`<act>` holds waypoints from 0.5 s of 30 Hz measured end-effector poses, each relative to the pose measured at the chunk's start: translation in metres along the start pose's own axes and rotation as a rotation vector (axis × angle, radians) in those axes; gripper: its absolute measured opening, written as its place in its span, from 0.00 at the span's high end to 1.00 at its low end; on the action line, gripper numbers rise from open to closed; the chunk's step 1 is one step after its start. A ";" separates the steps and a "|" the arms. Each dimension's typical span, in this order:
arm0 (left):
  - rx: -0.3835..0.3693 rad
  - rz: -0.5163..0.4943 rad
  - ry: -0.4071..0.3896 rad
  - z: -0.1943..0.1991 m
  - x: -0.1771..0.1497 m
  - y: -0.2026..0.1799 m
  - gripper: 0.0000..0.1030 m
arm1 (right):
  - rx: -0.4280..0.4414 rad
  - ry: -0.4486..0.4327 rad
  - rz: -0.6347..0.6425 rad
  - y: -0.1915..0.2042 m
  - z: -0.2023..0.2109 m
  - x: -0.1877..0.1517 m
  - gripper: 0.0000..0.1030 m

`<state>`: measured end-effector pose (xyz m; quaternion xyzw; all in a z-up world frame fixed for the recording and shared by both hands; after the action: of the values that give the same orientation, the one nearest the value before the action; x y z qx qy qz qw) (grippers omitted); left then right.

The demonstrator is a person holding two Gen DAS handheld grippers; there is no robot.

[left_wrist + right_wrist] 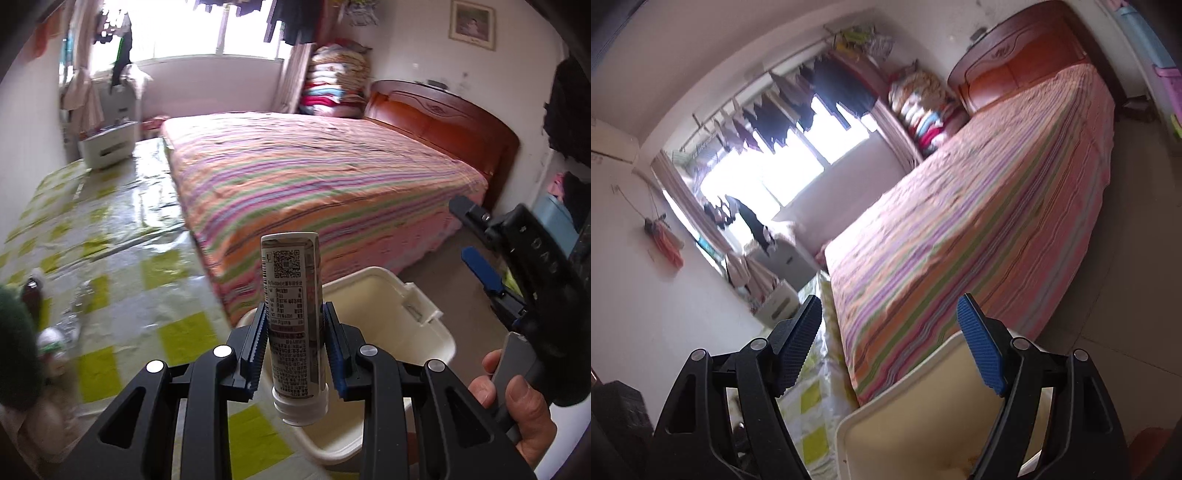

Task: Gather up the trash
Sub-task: 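Lower the spray can into the cream bin and open the left gripper, then grasp the green plush toy with the right gripper while the left tool approaches the green bag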

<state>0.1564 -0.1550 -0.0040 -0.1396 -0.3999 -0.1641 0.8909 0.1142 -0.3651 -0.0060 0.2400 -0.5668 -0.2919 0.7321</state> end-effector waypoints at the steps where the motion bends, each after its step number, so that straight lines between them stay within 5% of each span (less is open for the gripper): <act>1: -0.017 -0.007 0.008 -0.004 -0.001 -0.004 0.72 | -0.003 -0.012 0.000 -0.001 0.003 0.002 0.26; 7: -0.073 -0.039 0.017 -0.018 0.002 -0.020 0.71 | 0.004 -0.039 0.006 -0.001 0.008 0.003 0.25; 11: -0.063 -0.034 -0.006 -0.014 0.004 -0.021 0.38 | 0.009 -0.040 0.010 -0.001 0.011 0.003 0.25; 15: -0.043 -0.044 -0.049 0.004 0.007 -0.017 0.33 | 0.013 -0.042 0.021 0.003 0.013 0.004 0.25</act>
<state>0.1512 -0.1705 0.0062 -0.1539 -0.4212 -0.1888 0.8737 0.1026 -0.3662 0.0021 0.2328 -0.5863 -0.2852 0.7216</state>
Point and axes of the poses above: each gripper's, at about its wrist camera, not at the fingertips, and z roughly against the way its jaws point, y to its left, x to its top, the point moved 4 cm from there along -z, roughly the way its jaws point, and after that the axes turned 1 degree about -z, right-handed, at the moved point
